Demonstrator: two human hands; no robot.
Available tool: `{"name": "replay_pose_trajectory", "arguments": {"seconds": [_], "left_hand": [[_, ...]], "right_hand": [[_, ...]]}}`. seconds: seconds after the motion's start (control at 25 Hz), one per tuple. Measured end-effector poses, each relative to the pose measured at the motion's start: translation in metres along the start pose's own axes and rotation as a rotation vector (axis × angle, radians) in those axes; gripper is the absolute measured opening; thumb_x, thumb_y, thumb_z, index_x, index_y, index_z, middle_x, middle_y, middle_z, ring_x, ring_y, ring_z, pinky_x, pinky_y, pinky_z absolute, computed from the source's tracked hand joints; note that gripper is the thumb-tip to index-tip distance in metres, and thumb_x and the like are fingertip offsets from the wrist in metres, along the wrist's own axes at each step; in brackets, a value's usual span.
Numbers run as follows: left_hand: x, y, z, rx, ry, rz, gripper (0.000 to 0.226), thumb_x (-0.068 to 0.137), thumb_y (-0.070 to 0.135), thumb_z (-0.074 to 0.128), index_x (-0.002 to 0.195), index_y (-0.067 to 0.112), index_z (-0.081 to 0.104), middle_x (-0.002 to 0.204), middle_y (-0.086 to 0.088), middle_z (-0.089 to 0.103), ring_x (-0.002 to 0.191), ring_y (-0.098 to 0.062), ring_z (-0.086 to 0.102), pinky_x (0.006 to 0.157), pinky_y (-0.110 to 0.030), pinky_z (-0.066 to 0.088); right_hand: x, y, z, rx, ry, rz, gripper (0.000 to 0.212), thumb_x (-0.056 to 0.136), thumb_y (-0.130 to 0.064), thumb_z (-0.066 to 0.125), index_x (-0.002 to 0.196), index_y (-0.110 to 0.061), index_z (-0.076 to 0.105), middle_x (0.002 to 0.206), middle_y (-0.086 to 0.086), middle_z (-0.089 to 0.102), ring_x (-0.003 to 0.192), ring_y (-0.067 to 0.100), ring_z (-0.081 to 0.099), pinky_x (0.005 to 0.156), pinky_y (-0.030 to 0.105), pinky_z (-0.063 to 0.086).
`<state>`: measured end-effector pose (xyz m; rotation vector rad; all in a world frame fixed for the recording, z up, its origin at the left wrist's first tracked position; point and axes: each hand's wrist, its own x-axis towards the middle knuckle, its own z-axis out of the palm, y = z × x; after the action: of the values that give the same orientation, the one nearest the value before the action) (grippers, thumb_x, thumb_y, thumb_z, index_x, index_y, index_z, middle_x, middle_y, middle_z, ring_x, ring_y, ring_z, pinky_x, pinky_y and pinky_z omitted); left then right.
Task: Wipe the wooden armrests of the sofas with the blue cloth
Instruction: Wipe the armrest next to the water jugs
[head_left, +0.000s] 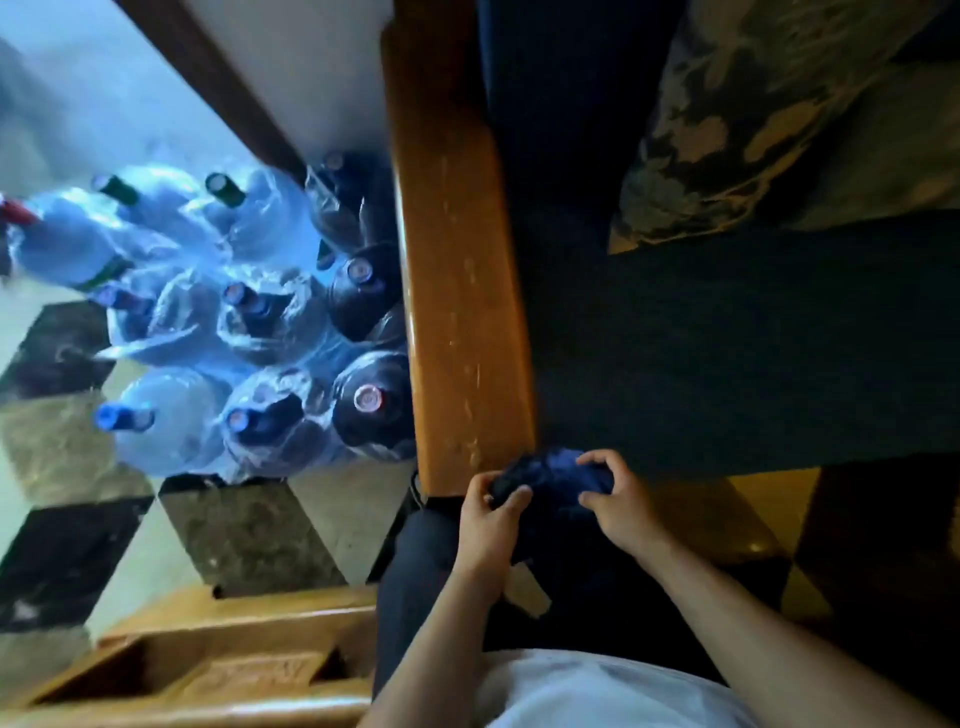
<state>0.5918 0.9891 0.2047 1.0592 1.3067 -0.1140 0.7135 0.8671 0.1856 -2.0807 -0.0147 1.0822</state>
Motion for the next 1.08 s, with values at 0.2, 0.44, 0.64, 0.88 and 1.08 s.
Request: {"name": "replay_pose_trajectory", "arguments": {"seconds": [0.2,0.44,0.64,0.88,1.08], "left_hand": [[0.023,-0.034,0.006,0.036,0.284,0.094,0.023,0.091,0.018,0.072,0.106,0.026,0.057,0.104,0.002,0.066,0.098,-0.012,0.066,0.086,-0.022,0.053],[0.051,-0.06,0.016,-0.098,0.692,0.018,0.044,0.081,0.029,0.083,0.106,0.025,0.047,0.103,0.013,0.043,0.088,0.001,0.056,0.068,-0.01,0.045],[0.056,-0.061,-0.01,-0.004,0.77,0.079,0.028,0.092,0.037,0.066,0.099,0.017,0.048,0.105,-0.006,0.047,0.089,-0.025,0.052,0.082,-0.037,0.045],[0.126,0.015,-0.061,0.112,0.715,0.21,0.02,0.099,0.036,0.052,0.102,0.017,0.056,0.105,-0.006,0.053,0.099,-0.026,0.053,0.092,-0.043,0.044],[0.224,0.126,-0.065,0.252,0.492,0.214,0.048,0.105,0.049,0.031,0.102,0.009,0.056,0.113,-0.015,0.062,0.108,-0.035,0.056,0.095,-0.051,0.044]], "right_hand": [[0.028,0.008,0.036,-0.126,0.077,-0.118,0.039,0.079,0.002,0.07,0.107,-0.024,0.063,0.115,-0.002,0.06,0.111,0.018,0.057,0.098,0.034,0.049],[0.034,0.046,0.099,-0.334,0.158,-0.214,0.089,0.082,-0.069,0.057,0.15,-0.021,0.025,0.158,0.011,0.033,0.136,0.017,0.043,0.103,0.025,0.038],[0.071,0.008,0.116,-0.351,0.246,-0.238,0.086,0.092,-0.062,0.034,0.161,-0.018,0.008,0.169,0.013,0.011,0.155,0.028,0.018,0.122,0.03,0.017],[0.14,-0.057,0.118,-0.541,0.373,-0.321,0.094,0.093,-0.069,0.02,0.16,-0.005,0.009,0.168,0.021,0.011,0.154,0.035,0.019,0.122,0.032,0.011],[0.188,-0.101,0.114,-0.6,0.378,-0.36,0.115,0.081,-0.088,0.016,0.16,-0.006,-0.001,0.167,0.023,0.008,0.152,0.038,0.023,0.121,0.044,0.031]]}}
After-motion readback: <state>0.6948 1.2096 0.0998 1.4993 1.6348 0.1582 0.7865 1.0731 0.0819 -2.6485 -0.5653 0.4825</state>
